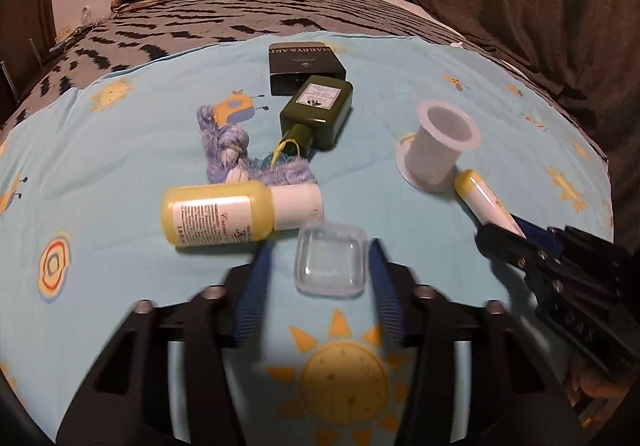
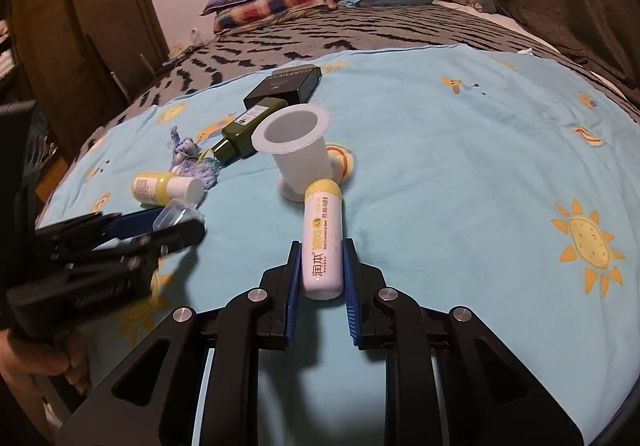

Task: Collect trash
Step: 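Grasp the clear plastic box with the left tool while the right tool grasps the white tube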

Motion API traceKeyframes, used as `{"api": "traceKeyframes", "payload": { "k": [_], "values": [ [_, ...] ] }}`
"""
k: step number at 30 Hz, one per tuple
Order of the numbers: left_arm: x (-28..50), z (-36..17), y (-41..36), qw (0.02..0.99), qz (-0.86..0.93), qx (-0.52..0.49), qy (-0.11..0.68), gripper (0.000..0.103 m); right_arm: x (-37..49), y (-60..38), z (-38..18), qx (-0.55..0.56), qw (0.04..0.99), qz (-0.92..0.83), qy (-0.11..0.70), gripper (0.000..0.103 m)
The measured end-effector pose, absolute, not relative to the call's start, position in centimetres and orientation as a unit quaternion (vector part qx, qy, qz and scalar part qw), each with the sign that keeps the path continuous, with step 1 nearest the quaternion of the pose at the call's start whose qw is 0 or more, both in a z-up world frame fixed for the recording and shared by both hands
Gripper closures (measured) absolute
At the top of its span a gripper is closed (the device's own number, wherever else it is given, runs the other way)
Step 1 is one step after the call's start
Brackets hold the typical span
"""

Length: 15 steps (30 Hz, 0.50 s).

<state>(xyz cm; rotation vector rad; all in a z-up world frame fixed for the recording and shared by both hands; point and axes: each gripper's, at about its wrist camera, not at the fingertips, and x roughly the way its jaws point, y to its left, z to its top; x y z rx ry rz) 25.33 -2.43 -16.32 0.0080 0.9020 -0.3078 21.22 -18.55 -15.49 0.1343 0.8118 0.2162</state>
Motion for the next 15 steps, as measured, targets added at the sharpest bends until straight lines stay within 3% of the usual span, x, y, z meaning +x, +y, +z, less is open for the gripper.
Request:
{"api": "traceKeyframes", "payload": {
  "k": [15],
  "values": [
    [16.4, -14.9, -1.8, 0.892, -0.159, -0.014, 0.422, 0.071, 15.1, -20.2, -13.6, 0.076, 0.915, 0.108, 0.380, 0.082]
  ]
}}
